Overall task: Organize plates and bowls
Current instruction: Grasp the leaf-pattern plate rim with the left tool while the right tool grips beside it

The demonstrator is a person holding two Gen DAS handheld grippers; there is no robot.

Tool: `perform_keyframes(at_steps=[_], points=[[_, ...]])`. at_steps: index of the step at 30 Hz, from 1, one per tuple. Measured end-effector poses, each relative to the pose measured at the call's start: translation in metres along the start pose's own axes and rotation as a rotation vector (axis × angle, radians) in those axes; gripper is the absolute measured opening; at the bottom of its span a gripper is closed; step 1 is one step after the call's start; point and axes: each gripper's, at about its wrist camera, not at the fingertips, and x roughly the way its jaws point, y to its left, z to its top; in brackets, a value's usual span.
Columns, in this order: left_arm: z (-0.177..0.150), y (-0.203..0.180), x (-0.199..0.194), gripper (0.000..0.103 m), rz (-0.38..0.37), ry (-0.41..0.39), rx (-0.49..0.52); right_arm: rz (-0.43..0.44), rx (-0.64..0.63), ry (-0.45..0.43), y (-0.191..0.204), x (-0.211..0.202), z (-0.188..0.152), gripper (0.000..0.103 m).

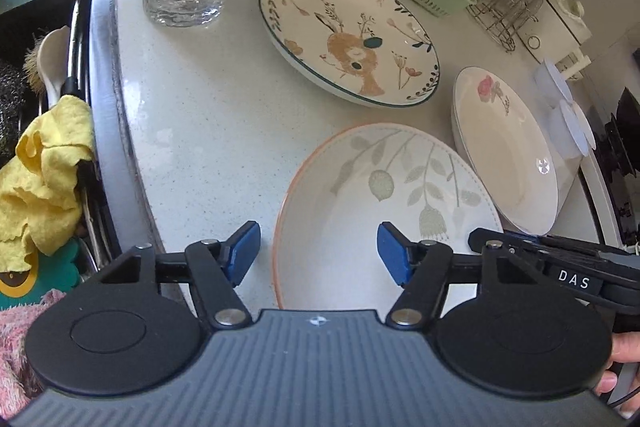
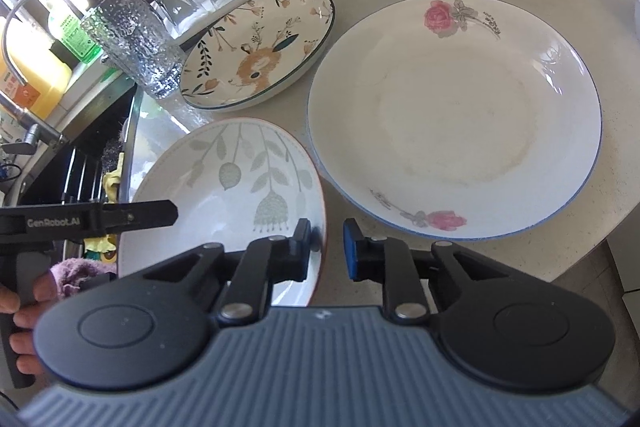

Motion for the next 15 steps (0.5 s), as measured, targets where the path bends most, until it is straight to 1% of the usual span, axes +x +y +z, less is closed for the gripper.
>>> perform_keyframes(at_steps=[3, 6, 10, 13, 15], points=[[0.001, -0.006, 0.005, 0.07, -0.031, 0.016, 0.036, 0.009, -0.029, 0.007, 0.006, 0.003, 0.001, 0.018], [0.0, -0.008, 0.005, 0.07, -0.026, 0.009, 0.04, 0.013, -0.028, 0.011, 0.006, 0.008, 0.002, 0.019], [0.005, 0.001, 0.003, 0.07, -0.061, 0.023, -0.033, 0.037, 0.001, 0.007, 0.003, 0.01, 0.004, 0.019], [0.01, -0.001, -0.001, 0.07, -0.061, 0.03, -0.039, 0.047, 0.011, 0.018, 0.003, 0.011, 0.007, 0.019], [0.015, -0.004, -0.007, 0.07, -0.079, 0.028, -0.05, 0.062, 0.02, 0.019, 0.001, 0.006, 0.01, 0.019]])
